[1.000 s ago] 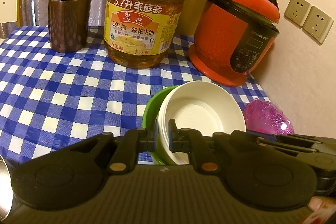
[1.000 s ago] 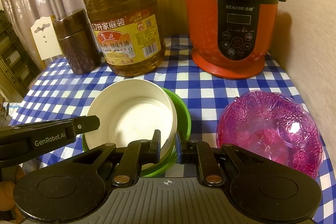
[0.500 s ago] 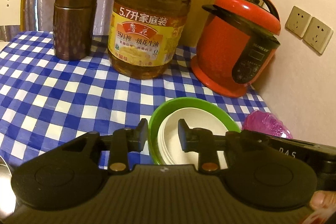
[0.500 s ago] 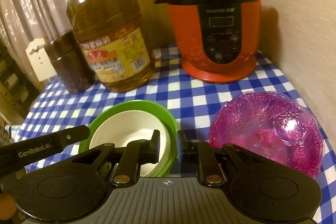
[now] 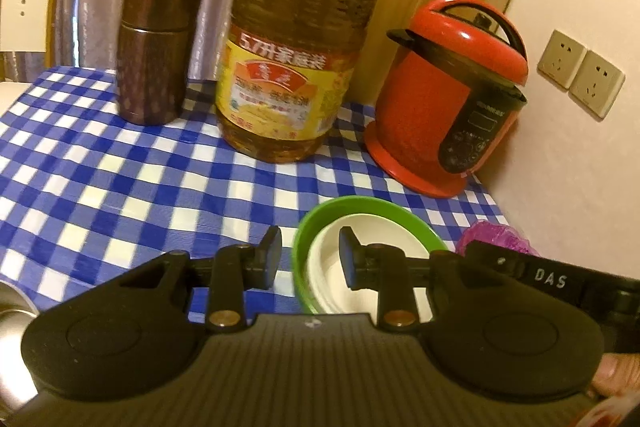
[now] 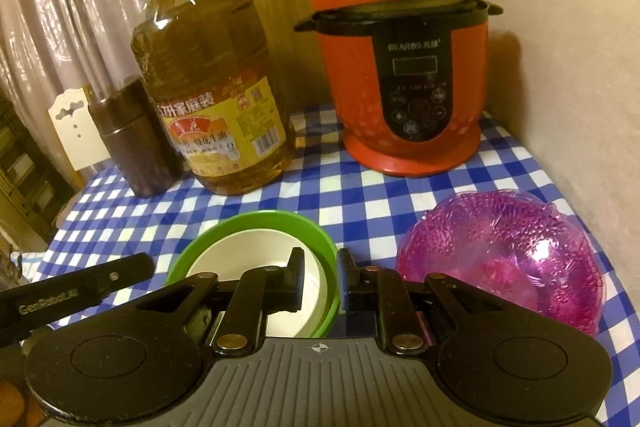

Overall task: Organize plates and bowls
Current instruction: 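Move both grippers to the steel bowl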

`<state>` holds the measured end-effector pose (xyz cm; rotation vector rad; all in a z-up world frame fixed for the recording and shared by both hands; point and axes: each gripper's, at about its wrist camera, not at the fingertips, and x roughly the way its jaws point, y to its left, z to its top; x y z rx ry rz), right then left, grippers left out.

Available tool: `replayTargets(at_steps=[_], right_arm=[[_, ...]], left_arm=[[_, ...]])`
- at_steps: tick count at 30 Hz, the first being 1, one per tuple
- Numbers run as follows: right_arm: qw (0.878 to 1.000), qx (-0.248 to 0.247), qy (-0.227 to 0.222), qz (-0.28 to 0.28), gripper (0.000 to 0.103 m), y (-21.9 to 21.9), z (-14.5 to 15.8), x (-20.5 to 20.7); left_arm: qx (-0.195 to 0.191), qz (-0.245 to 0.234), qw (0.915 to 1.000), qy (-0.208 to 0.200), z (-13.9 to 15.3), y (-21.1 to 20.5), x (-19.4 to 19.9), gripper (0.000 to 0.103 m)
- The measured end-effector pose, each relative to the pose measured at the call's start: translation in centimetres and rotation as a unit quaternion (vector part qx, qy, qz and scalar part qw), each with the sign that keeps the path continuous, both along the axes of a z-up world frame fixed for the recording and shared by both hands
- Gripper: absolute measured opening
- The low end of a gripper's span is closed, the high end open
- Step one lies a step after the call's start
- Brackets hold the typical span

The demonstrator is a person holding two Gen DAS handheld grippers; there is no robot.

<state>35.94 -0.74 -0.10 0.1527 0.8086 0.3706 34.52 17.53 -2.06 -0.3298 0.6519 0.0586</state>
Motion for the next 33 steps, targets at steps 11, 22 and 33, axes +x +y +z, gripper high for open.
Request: replayTargets(at_steps=[11,22,33], right_arm=[[0.999,0.035,-0.030,0.015,0.032,0.9,2.2,-3.4],[0.995,0.060,-0.021,0.078,0.040,5.1,3.0,-7.6],[0.984,0.090,0.043,0.148,0.043,10.2,1.1,-10.1]], left_arm=[[-0.006,0.058,0.9982,-0.010,1.3,3.2,-6.2,0.027],[-0.001,0.111,0.9937,0.007,0.9,5.2,-14.0,0.027],[0.020,0.201,0.9792,0.024,0.5,9.7,-17.7,0.028]])
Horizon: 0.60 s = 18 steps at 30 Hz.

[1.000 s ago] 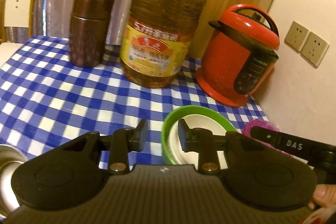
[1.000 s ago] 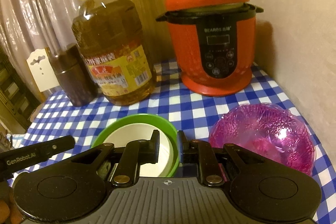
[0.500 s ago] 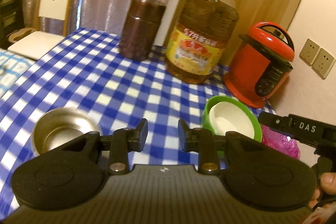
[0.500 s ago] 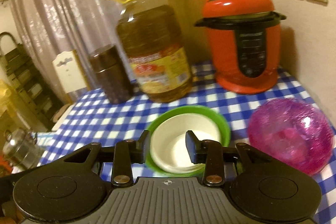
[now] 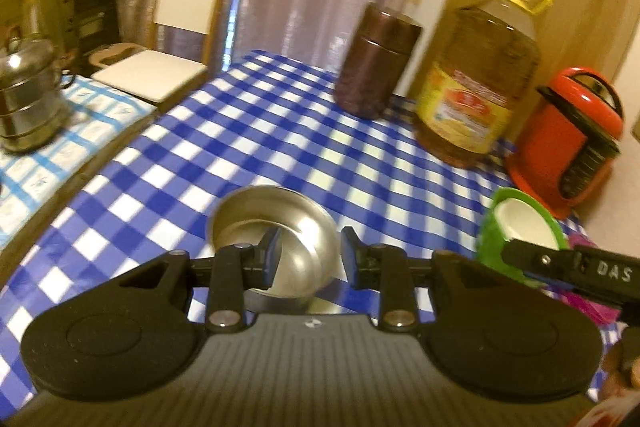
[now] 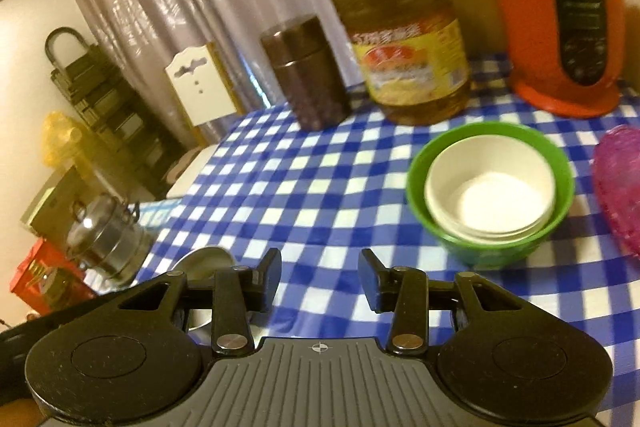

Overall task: Organize plates and bowls
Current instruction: 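Move both grippers to the steel bowl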

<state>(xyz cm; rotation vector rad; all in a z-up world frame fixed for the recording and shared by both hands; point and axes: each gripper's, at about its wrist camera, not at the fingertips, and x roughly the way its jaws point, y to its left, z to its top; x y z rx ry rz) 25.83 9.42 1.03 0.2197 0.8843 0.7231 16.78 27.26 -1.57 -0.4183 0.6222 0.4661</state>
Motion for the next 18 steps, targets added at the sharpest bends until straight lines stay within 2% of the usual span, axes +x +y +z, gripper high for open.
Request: replayTargets(at_steps=[5,18], right_arm=[[1.000,0.004,0.010,0.006,0.044,1.4,-0.4,-0.1],[0.999,-0.016,0.011,0.032,0.044,3.8,-1.7,-0.2]], left_arm=[[-0.003,0.031,0.9995,0.004,-0.5,1.5,-0.3,0.028],[-0.017,0.050,0.9985,0.016,-1.7,3.6,0.1,0.028]])
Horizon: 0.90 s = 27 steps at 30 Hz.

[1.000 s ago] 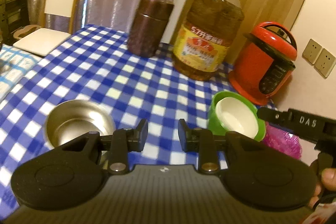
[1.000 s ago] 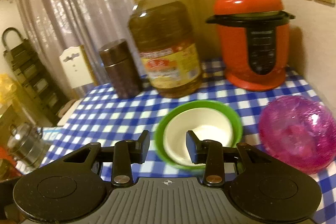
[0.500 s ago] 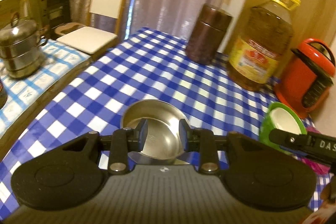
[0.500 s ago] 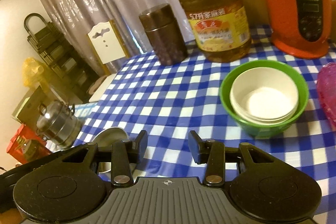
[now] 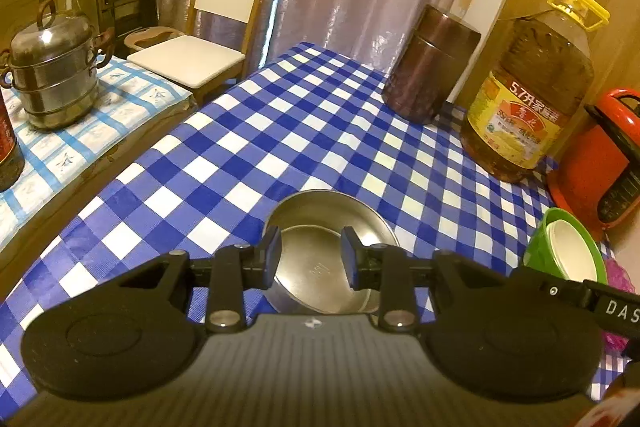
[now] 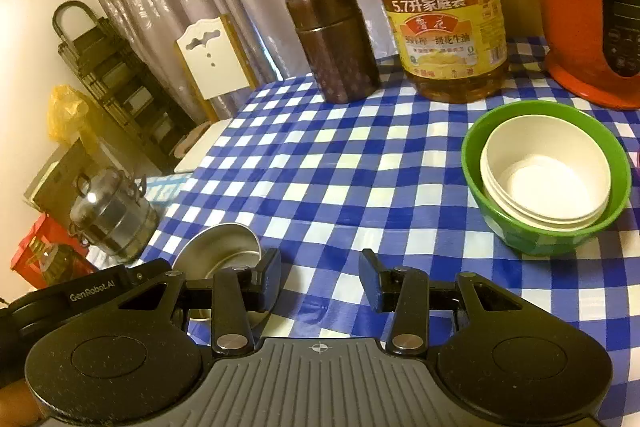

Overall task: Organize plates and bowls
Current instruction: 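Move both grippers to the steel bowl, then close the left gripper on the steel bowl rim while the right gripper grips it too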

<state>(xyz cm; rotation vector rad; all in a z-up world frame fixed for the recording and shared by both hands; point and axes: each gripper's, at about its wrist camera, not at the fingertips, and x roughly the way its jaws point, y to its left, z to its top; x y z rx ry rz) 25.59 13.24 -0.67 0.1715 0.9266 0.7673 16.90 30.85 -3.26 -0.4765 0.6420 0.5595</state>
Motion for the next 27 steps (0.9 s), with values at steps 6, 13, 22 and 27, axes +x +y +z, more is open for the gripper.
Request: replayTargets(at_steps=[6,13,22,27], right_arm=[[1.000,-0.009,-0.001,0.011,0.044,1.2,-0.7,0.1],[0.999,-0.019,0.007,0.024,0.044,2.8,-2.0,0.3],[0.998,-0.009,0.015,0.064,0.044,5.4,-3.2,-0.2],[0.997,-0.006,0.022,0.078,0.044,6.7,-3.9,-0.4]], left_arm=[[-0.004,0.003,1.0000,0.000,-0.2,0.6,0.1,0.028],[-0.026,0.027,0.9993,0.001,-1.0,2.4,-0.4,0.029],[-0.054,0.044,0.9975,0.011,-2.4,3.9,-0.6,0.029],[-0.053,0.044,0.9974,0.019,-2.8,4.1,-0.3,0.028]])
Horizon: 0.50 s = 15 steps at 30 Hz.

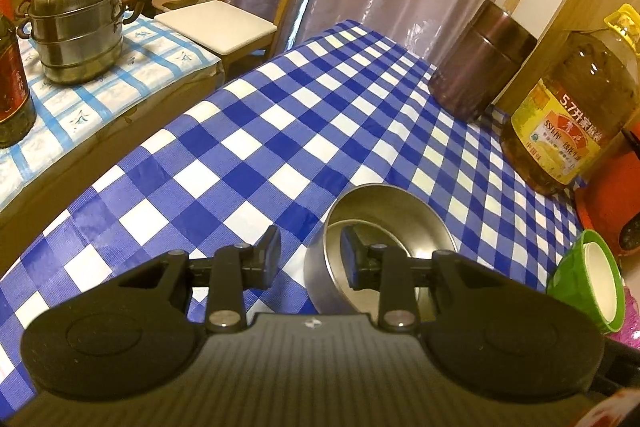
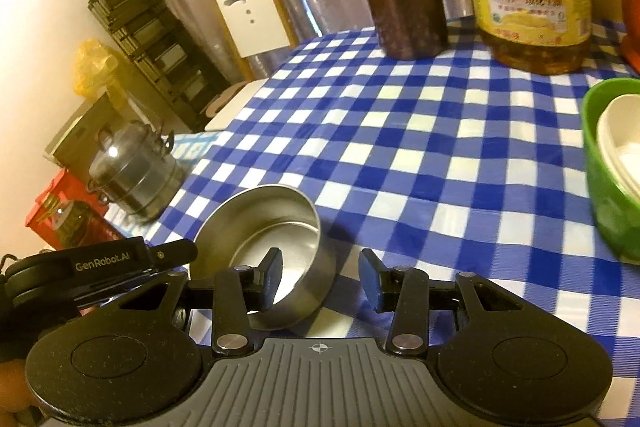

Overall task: Organize plates and bowls
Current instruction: 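Close the left gripper on the steel bowl rim while the right gripper grips it too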

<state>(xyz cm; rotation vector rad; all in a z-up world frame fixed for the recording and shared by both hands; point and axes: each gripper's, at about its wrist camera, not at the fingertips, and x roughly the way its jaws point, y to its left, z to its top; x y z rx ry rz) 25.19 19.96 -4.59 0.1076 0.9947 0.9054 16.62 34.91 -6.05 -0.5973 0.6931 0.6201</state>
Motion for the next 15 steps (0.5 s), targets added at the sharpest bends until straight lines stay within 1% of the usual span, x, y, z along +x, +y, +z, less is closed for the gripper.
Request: replayTargets(at_steps=[7,12,13,14,15], right_arm=[[1.000,0.000,0.014,-0.002,0.043,0.9,-0.9,0.6],[1.000,-0.001,0.021,-0.009,0.043,1.2,-1.4,1.4],[1.000,0.000,0.023,-0.010,0.039,1.3,-1.5,1.5],[1.000,0.000,0.025,-0.009,0.031,1.4,-1.5,1.5],[1.000,-0.001,0.026,-0.007,0.027,1.6,-1.6,1.5]], left_arm=[[0.001,-0.015,0.9999,0.005,-0.3,-0.2,0.7,0.028],[0.006,-0.020,0.9997,0.014,-0.6,-0.4,1.3,0.025],[0.006,-0.021,0.9996,0.015,-0.7,-0.4,1.4,0.024],[0.006,-0.023,0.9996,0.015,-0.7,-0.4,1.5,0.020],[0.006,-0.025,0.9995,0.016,-0.7,-0.4,1.6,0.018]])
